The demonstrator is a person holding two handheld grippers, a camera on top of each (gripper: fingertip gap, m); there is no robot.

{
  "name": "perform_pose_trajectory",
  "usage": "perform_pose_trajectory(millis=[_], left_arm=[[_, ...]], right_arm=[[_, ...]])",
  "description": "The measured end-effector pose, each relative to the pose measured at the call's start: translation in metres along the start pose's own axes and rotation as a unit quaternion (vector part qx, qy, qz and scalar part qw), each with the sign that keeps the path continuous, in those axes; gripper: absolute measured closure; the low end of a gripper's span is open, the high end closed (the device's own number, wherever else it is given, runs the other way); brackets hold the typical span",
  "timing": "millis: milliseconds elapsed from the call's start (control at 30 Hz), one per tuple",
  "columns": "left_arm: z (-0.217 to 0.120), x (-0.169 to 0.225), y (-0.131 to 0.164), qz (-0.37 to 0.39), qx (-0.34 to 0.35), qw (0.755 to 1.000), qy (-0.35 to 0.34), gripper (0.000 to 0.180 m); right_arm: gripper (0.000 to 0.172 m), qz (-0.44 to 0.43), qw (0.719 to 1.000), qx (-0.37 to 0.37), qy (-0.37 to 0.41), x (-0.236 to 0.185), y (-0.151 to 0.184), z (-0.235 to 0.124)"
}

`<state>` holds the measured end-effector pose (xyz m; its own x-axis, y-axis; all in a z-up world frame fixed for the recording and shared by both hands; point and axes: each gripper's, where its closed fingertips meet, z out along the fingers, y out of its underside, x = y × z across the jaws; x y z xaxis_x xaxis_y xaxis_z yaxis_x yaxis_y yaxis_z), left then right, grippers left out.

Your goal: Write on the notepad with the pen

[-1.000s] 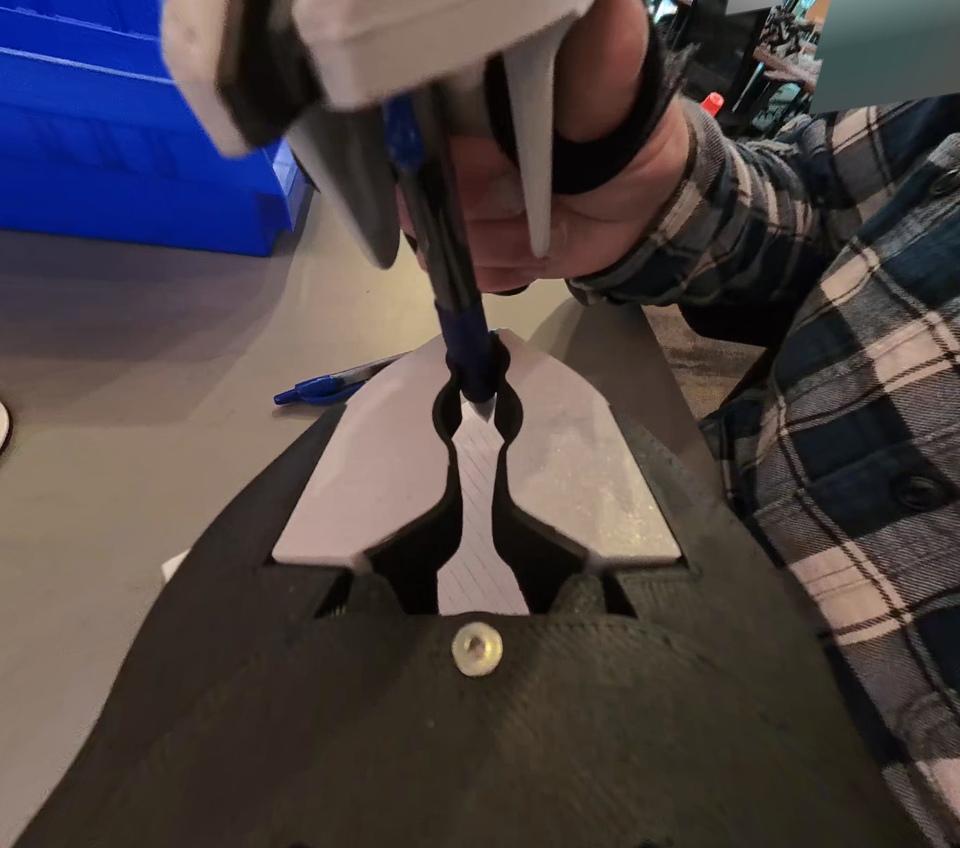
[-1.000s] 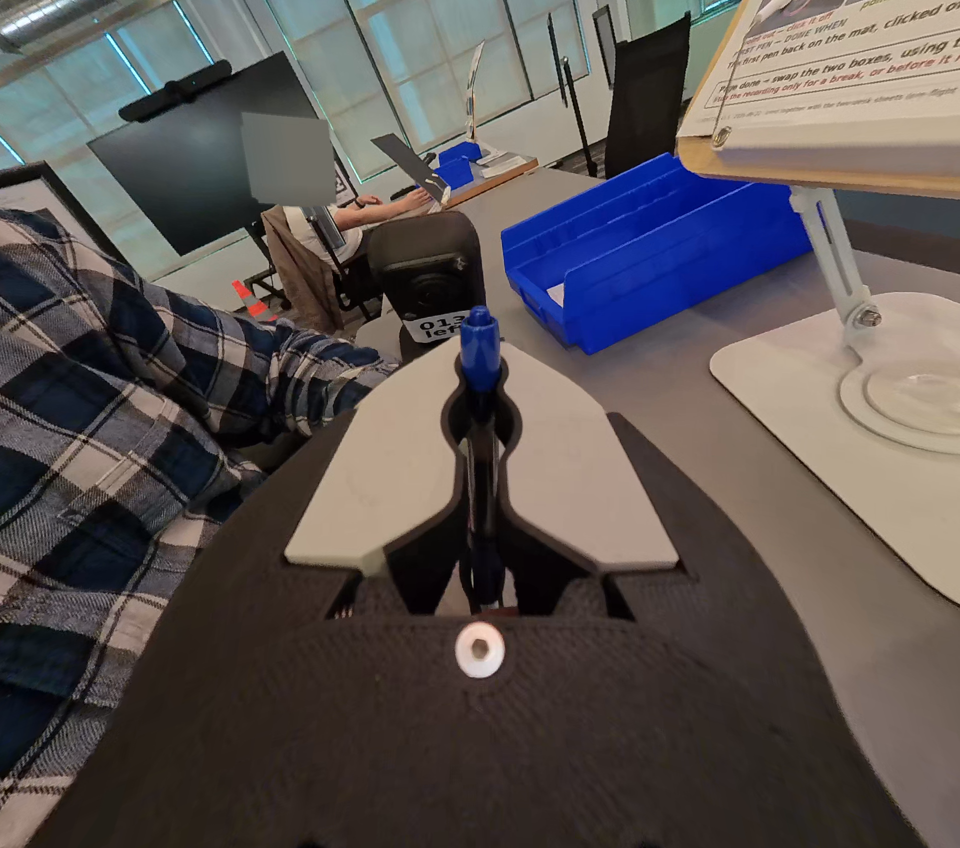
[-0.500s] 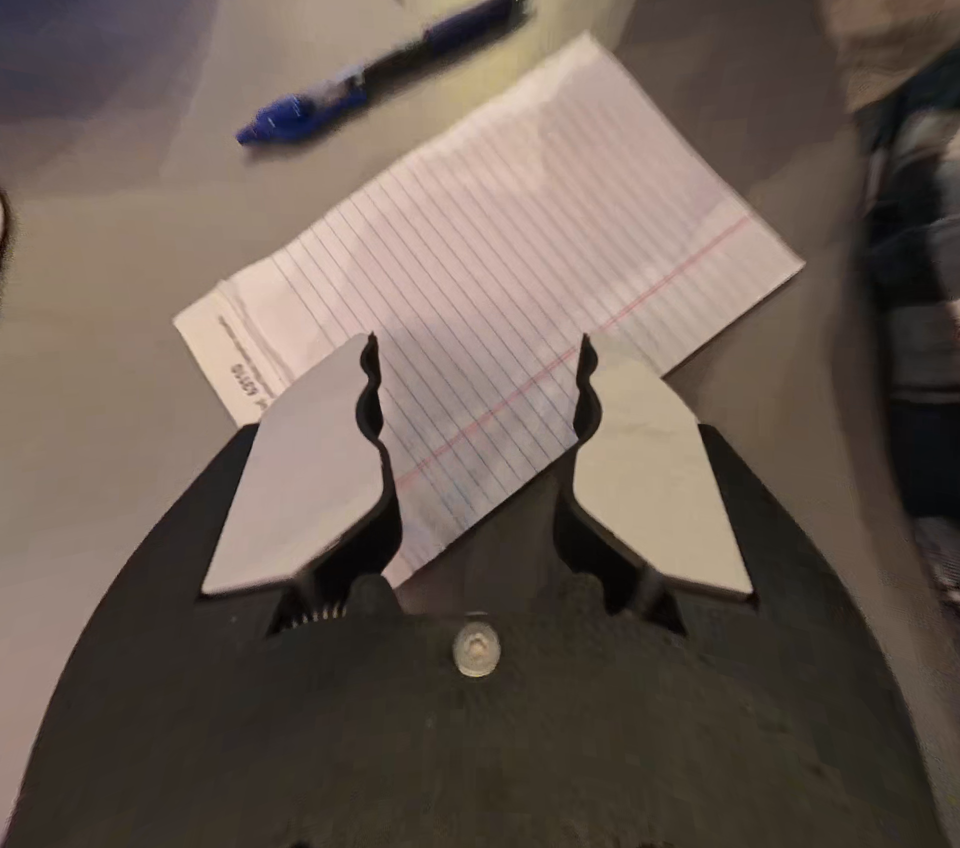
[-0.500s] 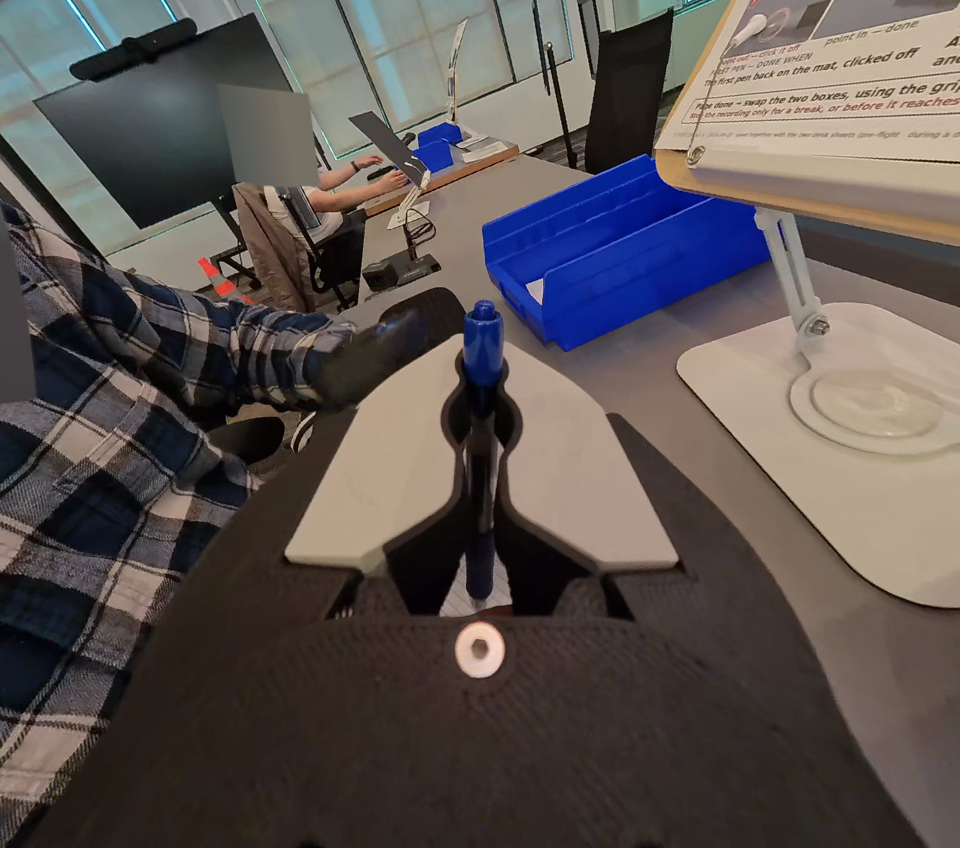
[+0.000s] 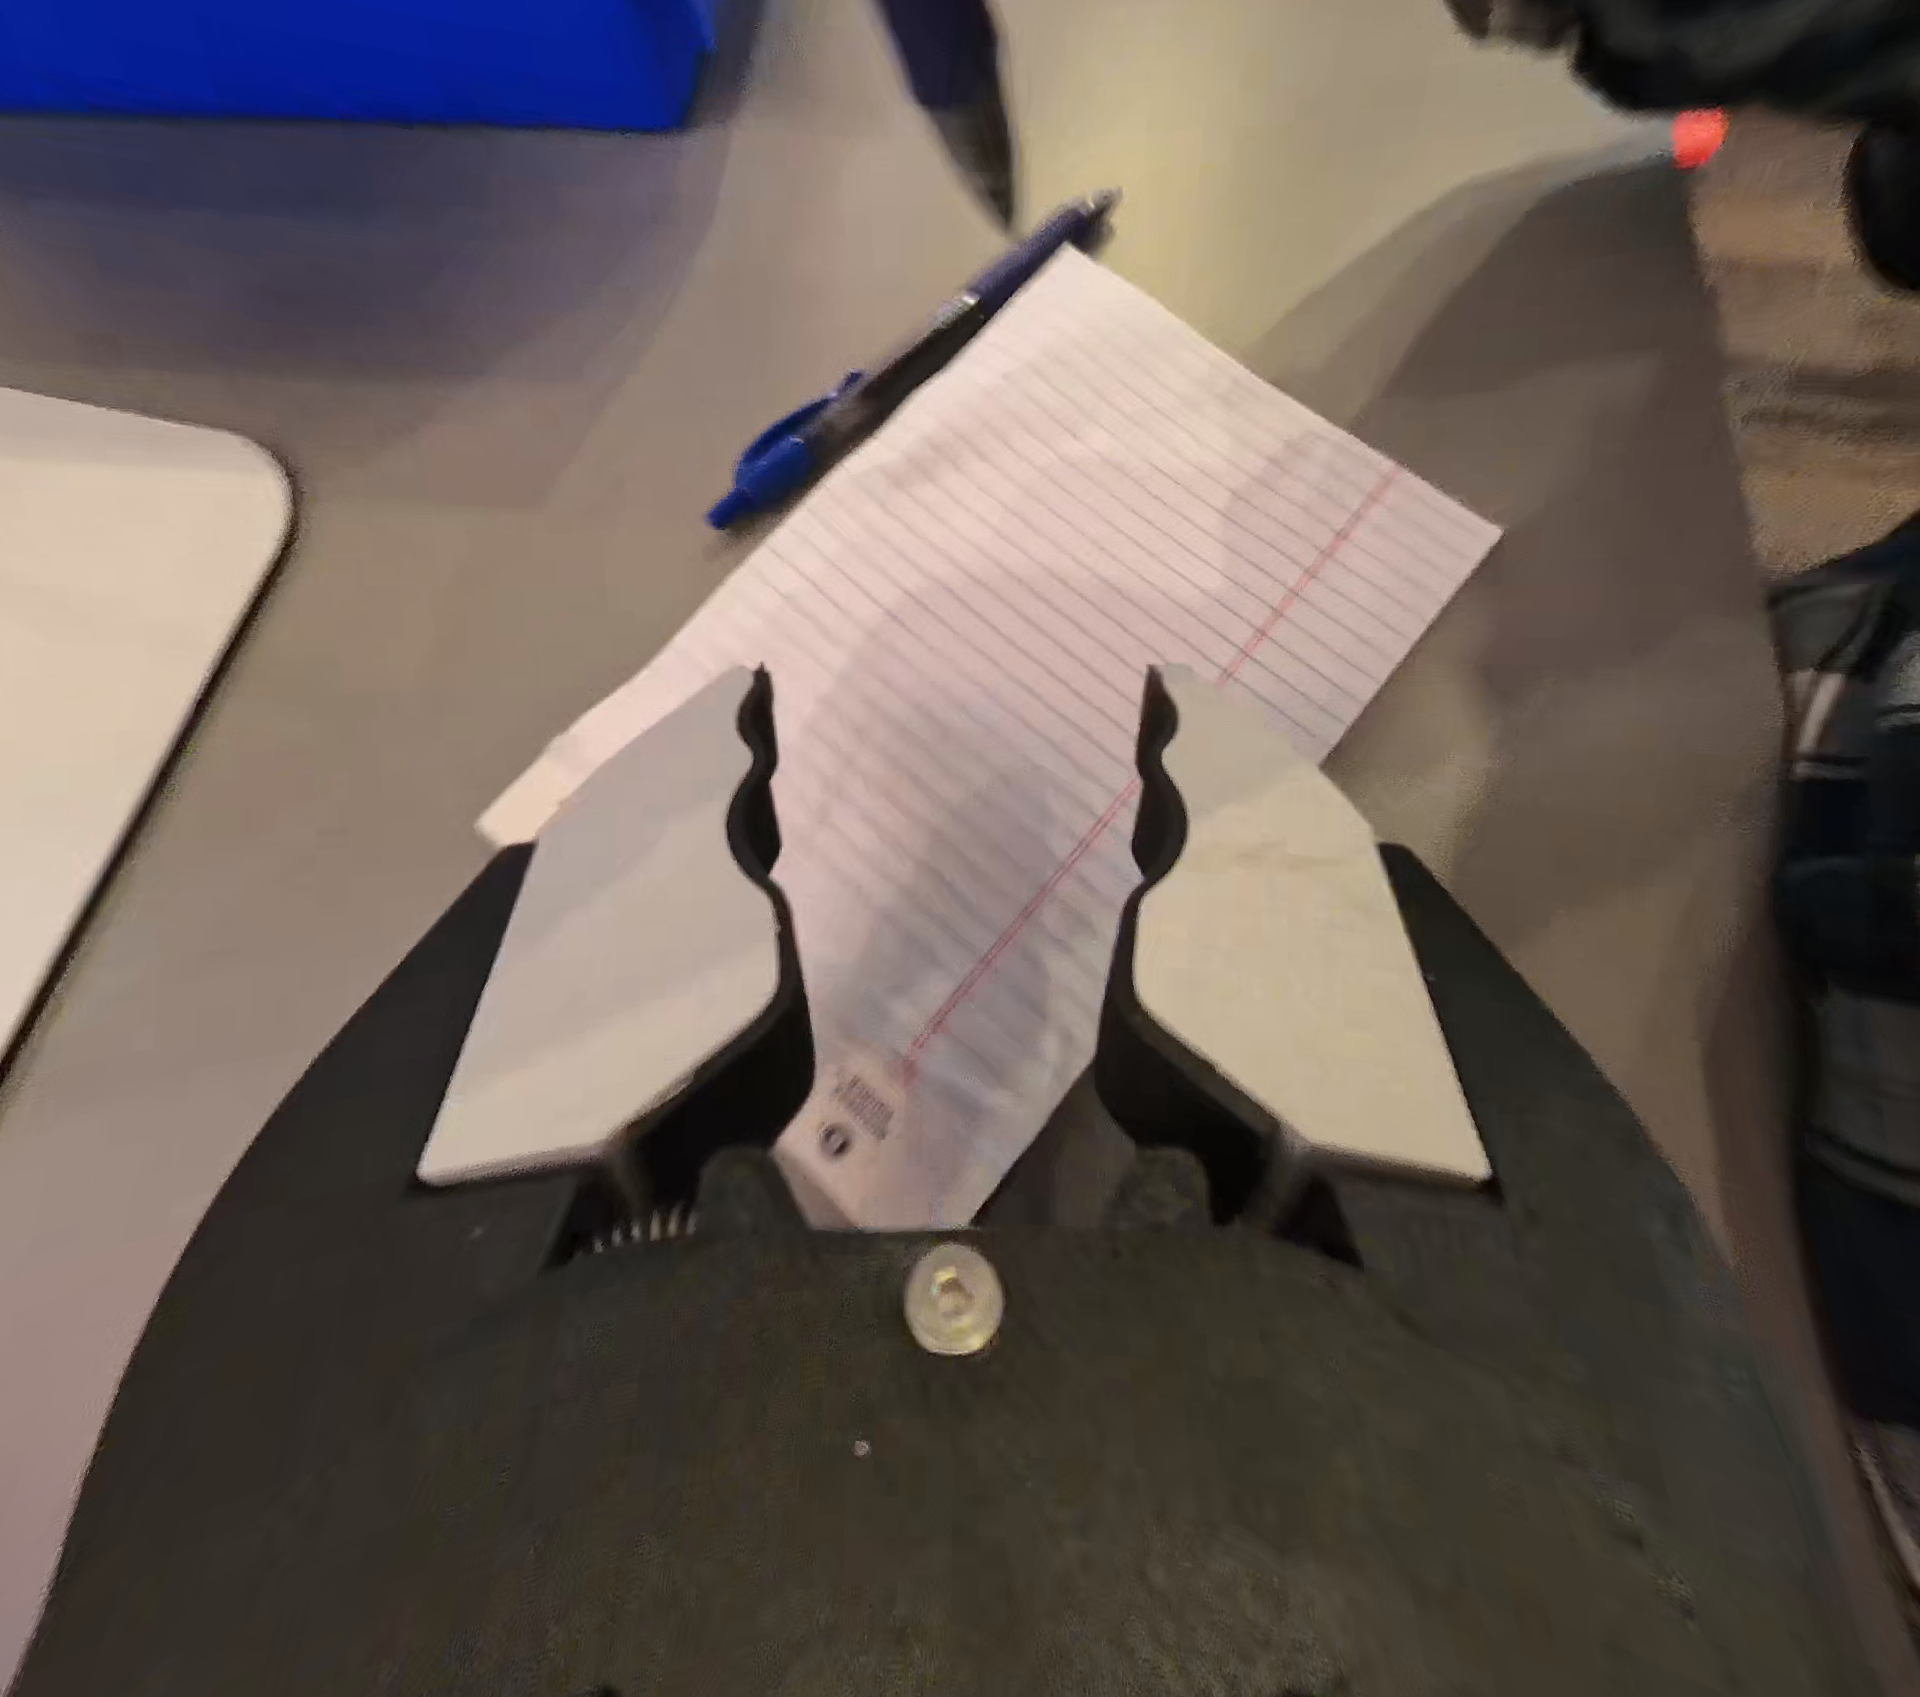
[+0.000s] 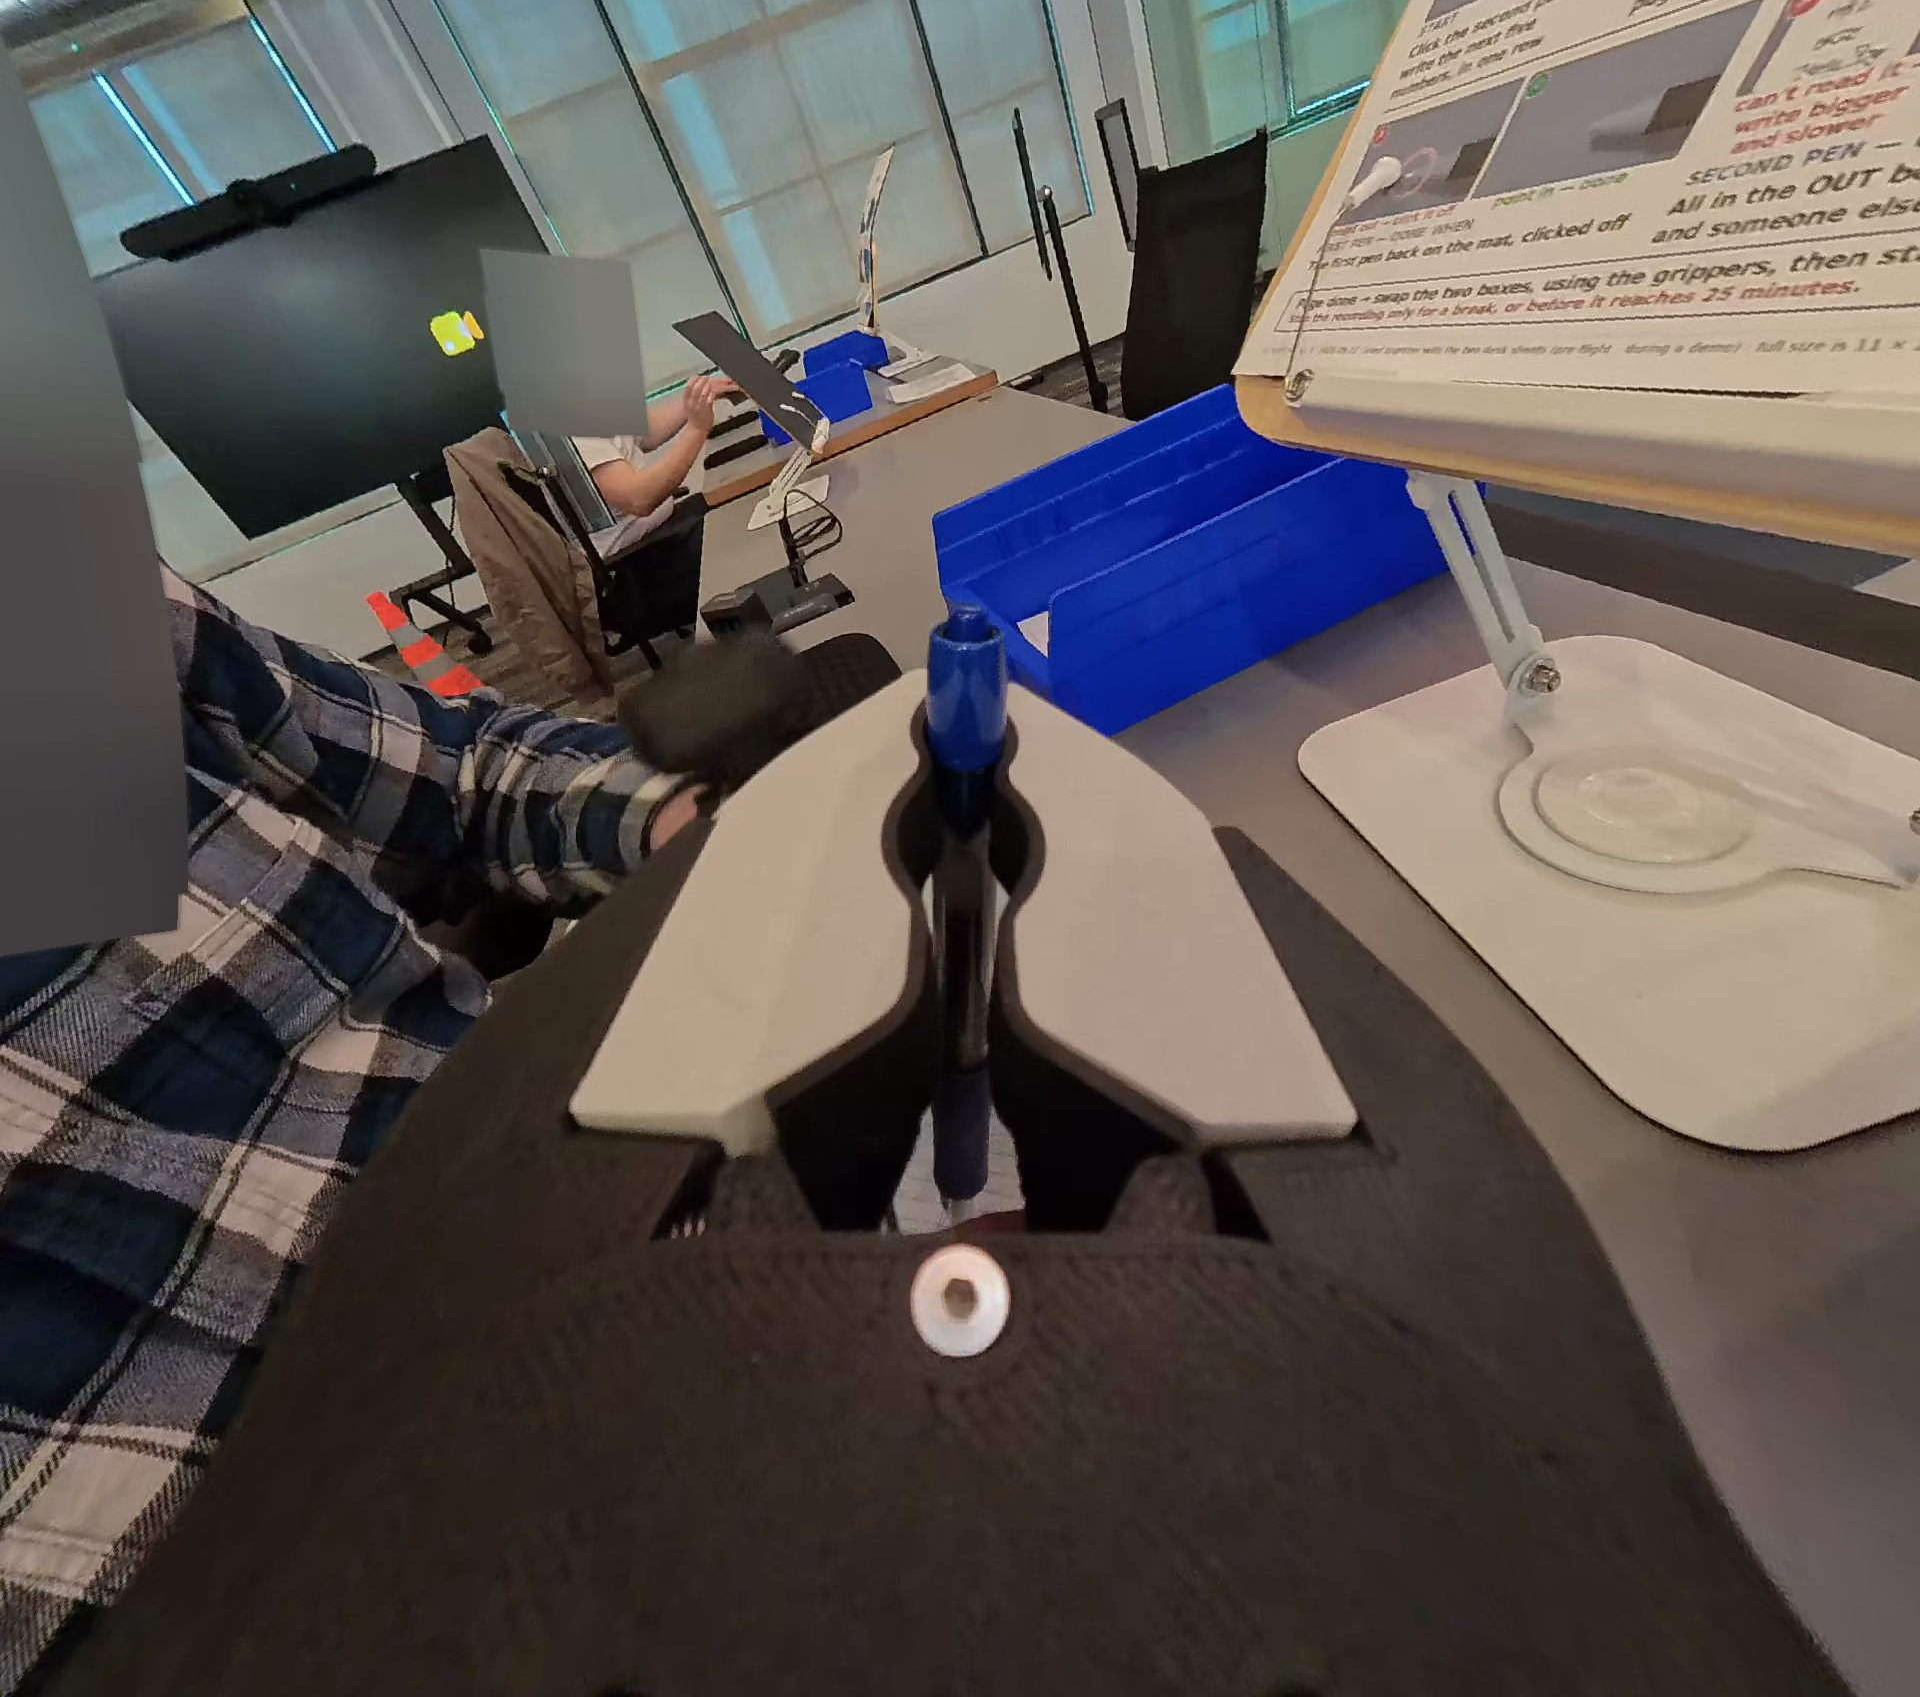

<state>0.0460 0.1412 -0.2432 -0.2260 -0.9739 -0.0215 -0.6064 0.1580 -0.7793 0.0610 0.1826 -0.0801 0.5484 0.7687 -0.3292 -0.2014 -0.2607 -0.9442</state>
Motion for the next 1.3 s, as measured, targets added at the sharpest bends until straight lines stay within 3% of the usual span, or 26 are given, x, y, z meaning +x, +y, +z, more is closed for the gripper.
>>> perform_pose_trajectory(millis=[133,233,367,433,567,733,833,1000,1067,1133,1300], left_arm=[[-0.027,-0.015,-0.014,-0.052,0.066,0.996,0.033,0.128],[-0.025,-0.001,-0.039,-0.067,0.122,0.987,0.080,0.130],[-0.018,0.014,-0.065,-0.078,0.176,0.973,0.130,0.151],[-0.016,0.013,-0.070,-0.089,0.193,0.967,0.140,0.168],[-0.015,0.006,-0.069,-0.119,0.208,0.961,0.138,0.169],[-0.012,0.009,-0.062,-0.119,0.186,0.963,0.156,0.169],[-0.009,0.011,-0.057,-0.120,0.175,0.963,0.164,0.169],[-0.012,0.011,-0.060,-0.118,0.188,0.960,0.171,0.169],[-0.021,0.009,-0.059,-0.123,0.181,0.959,0.182,0.147],[-0.034,0.000,-0.048,-0.108,0.164,0.965,0.173,0.144],[-0.050,-0.053,0.004,-0.059,0.068,0.995,0.044,0.162]], right_arm=[[0.167,0.022,1.000,0.018,-0.013,0.004,0.002,0.000],[0.167,0.031,0.999,0.020,-0.033,0.000,0.004,0.009],[0.167,0.033,0.998,0.007,-0.055,-0.006,0.012,0.024],[0.167,0.032,0.998,0.007,-0.062,-0.010,0.012,0.028],[0.167,0.027,0.998,0.012,-0.052,-0.005,0.011,0.030],[0.162,0.028,0.998,0.011,-0.062,-0.007,0.010,0.033],[0.165,0.021,0.998,-0.026,-0.058,-0.005,0.017,0.036],[0.165,0.026,0.997,-0.020,-0.063,-0.005,0.015,0.036],[0.166,0.025,0.998,0.005,-0.062,-0.005,0.006,0.034],[0.166,0.015,0.998,0.022,-0.063,-0.005,-0.002,0.031],[0.166,-0.010,0.996,0.041,-0.077,-0.008,-0.002,0.036]])
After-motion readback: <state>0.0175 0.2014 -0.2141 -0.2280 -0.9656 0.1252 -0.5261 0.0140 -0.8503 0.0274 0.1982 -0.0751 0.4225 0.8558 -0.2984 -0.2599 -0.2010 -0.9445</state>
